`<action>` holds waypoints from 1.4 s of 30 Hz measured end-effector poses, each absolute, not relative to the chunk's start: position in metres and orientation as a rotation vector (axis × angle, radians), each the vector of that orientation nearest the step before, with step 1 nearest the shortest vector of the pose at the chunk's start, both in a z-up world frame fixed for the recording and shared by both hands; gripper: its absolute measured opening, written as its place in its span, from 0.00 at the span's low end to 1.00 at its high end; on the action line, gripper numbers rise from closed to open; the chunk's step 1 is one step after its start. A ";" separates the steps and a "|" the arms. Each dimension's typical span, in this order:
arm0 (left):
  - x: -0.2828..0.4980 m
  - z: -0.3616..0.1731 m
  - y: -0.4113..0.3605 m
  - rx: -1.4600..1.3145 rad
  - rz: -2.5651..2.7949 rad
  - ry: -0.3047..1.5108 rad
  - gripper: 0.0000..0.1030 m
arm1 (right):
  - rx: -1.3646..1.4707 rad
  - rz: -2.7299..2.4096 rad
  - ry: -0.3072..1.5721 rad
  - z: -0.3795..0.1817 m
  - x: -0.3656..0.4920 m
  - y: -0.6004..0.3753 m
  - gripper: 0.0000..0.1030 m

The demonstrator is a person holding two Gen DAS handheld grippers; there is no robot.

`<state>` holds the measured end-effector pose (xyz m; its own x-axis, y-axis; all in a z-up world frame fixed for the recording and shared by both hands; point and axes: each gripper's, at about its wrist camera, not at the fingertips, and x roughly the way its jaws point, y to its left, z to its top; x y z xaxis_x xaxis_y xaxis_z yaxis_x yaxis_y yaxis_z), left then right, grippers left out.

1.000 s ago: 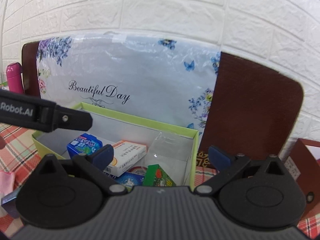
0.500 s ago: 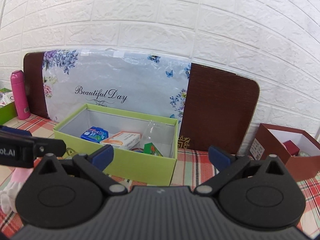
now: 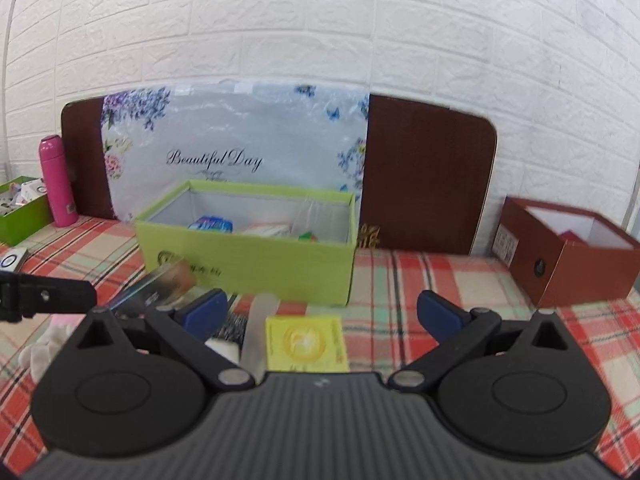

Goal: Organize objects
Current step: 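Withdraw both tools from the green box toward the table, then grasp the pink-cuffed white glove with the left tool while the right tool grasps the gold box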

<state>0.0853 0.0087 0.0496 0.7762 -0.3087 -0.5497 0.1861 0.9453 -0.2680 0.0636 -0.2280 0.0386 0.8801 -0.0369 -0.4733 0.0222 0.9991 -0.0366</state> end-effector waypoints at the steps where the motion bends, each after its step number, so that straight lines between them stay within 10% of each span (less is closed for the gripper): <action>1: 0.083 0.045 0.013 -0.205 -0.256 0.641 0.86 | -0.019 -0.021 0.511 0.033 0.060 -0.226 1.00; 12: 0.068 -0.013 0.077 -0.262 -0.061 0.809 0.86 | -0.036 0.229 0.632 -0.019 0.037 -0.160 0.99; 18: 0.074 -0.012 0.094 -0.279 -0.033 0.788 0.86 | -0.061 0.316 0.704 -0.037 0.052 -0.128 0.81; 20: 0.084 -0.015 0.094 -0.263 -0.032 0.781 0.86 | -0.066 0.323 0.734 -0.041 0.054 -0.129 0.46; 22: 0.099 -0.019 0.091 -0.244 -0.042 0.787 0.86 | -0.055 0.323 0.753 -0.042 0.052 -0.138 0.31; 29: 0.134 -0.026 0.081 -0.233 -0.083 0.791 0.86 | -0.067 0.270 0.764 -0.037 0.020 -0.182 0.31; 36: 0.130 -0.030 0.077 -0.172 -0.114 0.830 0.15 | -0.040 0.245 0.787 -0.038 0.005 -0.198 0.31; 42: 0.077 -0.026 0.082 -0.176 -0.193 0.869 0.18 | -0.019 0.249 0.787 -0.040 0.005 -0.200 0.44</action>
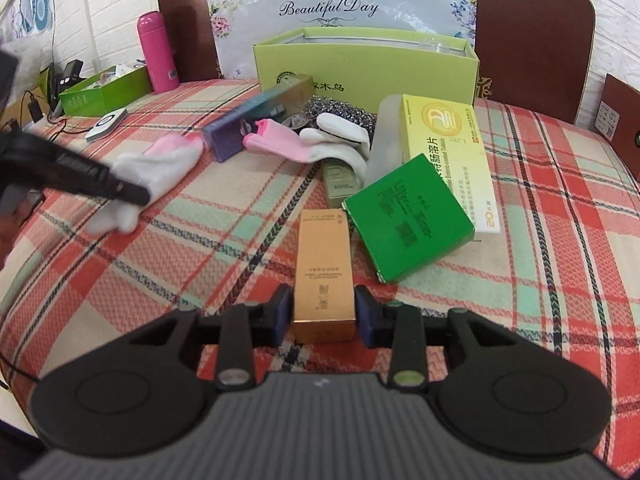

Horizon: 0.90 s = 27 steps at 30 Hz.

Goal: Organize objects
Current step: 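Grasp the pink-cuffed white glove with the left tool while the right tool grasps the gold box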

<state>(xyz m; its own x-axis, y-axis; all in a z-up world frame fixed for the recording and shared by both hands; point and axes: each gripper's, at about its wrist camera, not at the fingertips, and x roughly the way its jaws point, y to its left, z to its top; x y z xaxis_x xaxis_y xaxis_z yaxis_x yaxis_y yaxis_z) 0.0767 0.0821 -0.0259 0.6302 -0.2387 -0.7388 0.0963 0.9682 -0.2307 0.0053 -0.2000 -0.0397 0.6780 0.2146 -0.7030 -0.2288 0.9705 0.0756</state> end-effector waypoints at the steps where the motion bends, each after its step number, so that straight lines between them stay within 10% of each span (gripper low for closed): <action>1: 0.073 -0.025 0.084 -0.187 -0.176 0.865 0.23 | -0.015 0.248 0.785 -0.040 0.005 -0.200 0.48; 3: 0.072 -0.024 0.088 -0.229 -0.139 0.854 0.64 | -0.014 0.245 0.783 -0.039 0.004 -0.202 0.49; 5: 0.077 -0.023 0.088 -0.259 -0.104 0.833 0.75 | -0.013 0.240 0.777 -0.038 0.002 -0.204 0.49; 13: 0.116 -0.035 0.063 -0.174 -0.112 0.847 0.77 | 0.009 0.215 0.778 -0.039 0.001 -0.209 0.51; 17: 0.111 -0.034 0.052 -0.096 -0.201 0.844 0.34 | -0.005 0.216 0.774 -0.042 0.004 -0.208 0.51; 22: 0.100 -0.035 0.049 -0.096 -0.247 0.845 0.34 | -0.017 0.225 0.769 -0.042 0.010 -0.203 0.51; 27: 0.103 -0.036 0.041 -0.100 -0.261 0.844 0.56 | -0.030 0.235 0.782 -0.041 0.015 -0.202 0.50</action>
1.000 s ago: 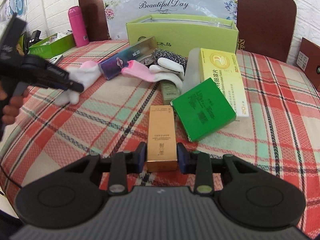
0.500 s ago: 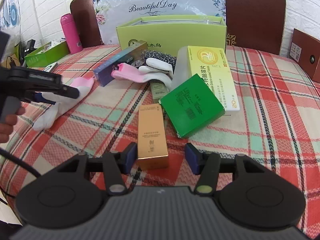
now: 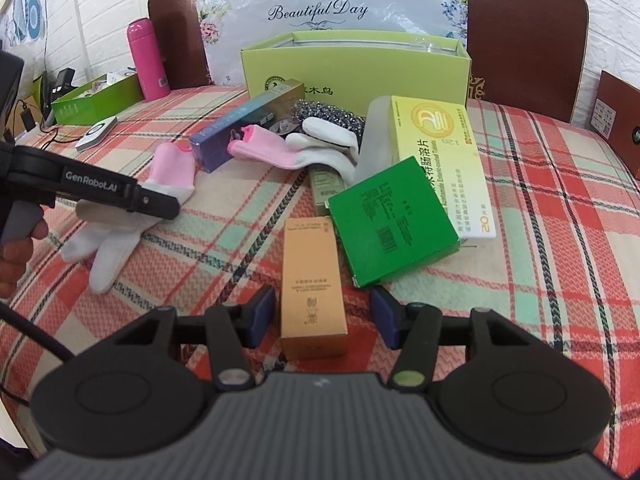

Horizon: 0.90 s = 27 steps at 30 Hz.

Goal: Organize objects
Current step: 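Grasp the pink-cuffed white glove with the left tool while the right tool grasps the gold box, then drop the glove into the green box with the left tool while the right tool drops the gold box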

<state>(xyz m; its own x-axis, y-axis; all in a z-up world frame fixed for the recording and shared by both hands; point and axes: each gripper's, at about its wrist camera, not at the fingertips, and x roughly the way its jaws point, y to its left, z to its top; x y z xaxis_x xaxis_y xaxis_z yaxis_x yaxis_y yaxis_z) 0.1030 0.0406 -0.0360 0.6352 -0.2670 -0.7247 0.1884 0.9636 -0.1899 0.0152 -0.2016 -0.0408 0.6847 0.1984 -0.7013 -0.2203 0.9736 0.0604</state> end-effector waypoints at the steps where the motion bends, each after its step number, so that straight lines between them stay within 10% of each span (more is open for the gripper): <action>1: 0.103 -0.036 0.037 -0.078 -0.255 0.842 0.55 | -0.036 0.240 0.787 -0.041 0.016 -0.201 0.46; 6: 0.099 -0.032 0.030 -0.012 -0.277 0.854 0.14 | -0.054 0.276 0.821 -0.038 0.015 -0.200 0.31; 27: 0.152 0.093 0.014 -0.115 -0.454 0.562 0.13 | 0.092 0.316 0.542 0.076 0.073 -0.249 0.30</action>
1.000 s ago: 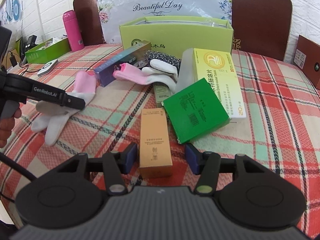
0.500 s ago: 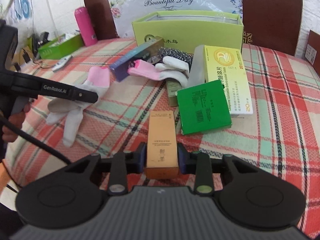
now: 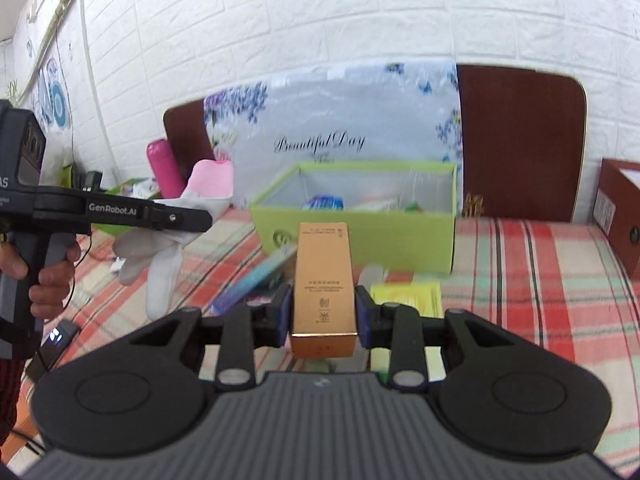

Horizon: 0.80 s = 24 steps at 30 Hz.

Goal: Organize objects
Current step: 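Drop the glove into the green box with the left tool while the right tool drops the gold box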

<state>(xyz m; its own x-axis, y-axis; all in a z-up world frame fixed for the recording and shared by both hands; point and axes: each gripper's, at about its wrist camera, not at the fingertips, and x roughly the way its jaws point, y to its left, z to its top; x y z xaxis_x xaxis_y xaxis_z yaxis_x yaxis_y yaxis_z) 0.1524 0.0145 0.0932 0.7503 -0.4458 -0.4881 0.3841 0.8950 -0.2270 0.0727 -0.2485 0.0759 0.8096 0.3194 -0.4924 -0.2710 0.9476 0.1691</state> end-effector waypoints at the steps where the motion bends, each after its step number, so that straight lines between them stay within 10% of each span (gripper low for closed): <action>1: 0.162 0.098 0.013 -0.121 -0.453 0.554 0.13 | 0.083 0.309 0.531 0.079 0.082 -0.248 0.30; 22: 0.356 0.076 -0.008 -0.146 -0.403 0.628 0.13 | -0.009 0.234 0.555 0.029 0.299 -0.215 0.31; 24: 0.363 0.067 -0.009 -0.144 -0.384 0.637 0.35 | -0.027 0.240 0.568 0.018 0.310 -0.210 0.32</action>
